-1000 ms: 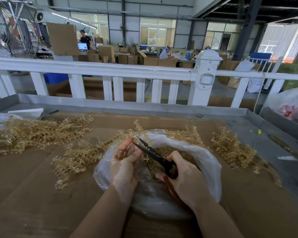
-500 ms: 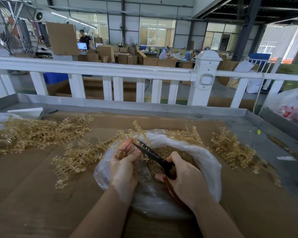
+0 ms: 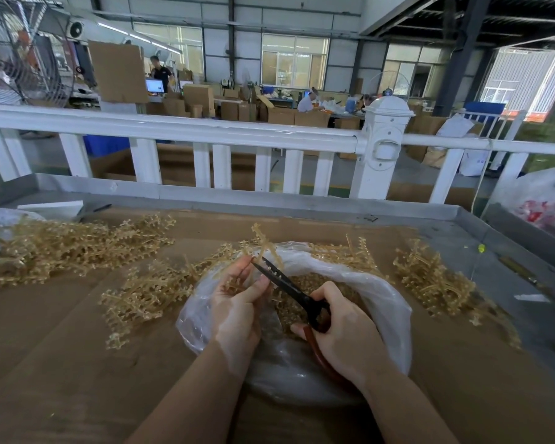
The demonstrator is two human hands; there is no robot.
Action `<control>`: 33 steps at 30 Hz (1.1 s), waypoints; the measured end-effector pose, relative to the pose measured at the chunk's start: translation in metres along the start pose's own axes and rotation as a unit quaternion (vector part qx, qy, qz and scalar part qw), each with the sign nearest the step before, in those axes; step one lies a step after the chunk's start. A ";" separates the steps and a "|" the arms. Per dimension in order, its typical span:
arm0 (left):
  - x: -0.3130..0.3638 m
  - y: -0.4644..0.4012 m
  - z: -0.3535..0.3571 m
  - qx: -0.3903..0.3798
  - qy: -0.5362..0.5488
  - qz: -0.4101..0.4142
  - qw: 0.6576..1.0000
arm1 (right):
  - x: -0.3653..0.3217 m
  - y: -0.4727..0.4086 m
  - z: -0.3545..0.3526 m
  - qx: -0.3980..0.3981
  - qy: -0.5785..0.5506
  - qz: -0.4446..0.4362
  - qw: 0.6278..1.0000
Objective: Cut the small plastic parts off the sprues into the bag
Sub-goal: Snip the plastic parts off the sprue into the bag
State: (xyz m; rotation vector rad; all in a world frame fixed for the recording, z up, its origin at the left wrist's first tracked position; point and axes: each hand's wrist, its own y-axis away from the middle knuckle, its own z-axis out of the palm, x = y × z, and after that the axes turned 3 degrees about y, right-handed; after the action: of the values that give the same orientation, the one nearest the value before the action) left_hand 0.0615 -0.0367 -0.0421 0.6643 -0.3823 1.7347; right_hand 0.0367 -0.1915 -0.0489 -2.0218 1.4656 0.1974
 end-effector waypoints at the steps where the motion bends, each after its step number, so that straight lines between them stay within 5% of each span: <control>1: 0.001 0.000 0.000 -0.001 0.000 -0.001 1.000 | -0.001 0.000 -0.001 -0.006 -0.003 0.004 1.000; 27: 0.011 -0.003 0.019 -0.045 -0.029 -0.048 0.997 | -0.022 -0.007 -0.024 -0.015 0.010 0.021 1.000; 33: 0.009 0.003 0.021 -0.070 -0.111 -0.044 0.990 | -0.022 -0.009 -0.025 -0.012 -0.029 0.026 0.999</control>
State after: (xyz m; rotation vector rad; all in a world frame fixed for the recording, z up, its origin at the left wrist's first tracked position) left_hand 0.0619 -0.0425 -0.0201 0.7635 -0.6149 1.5401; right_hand 0.0305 -0.1859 -0.0150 -1.9823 1.4868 0.2931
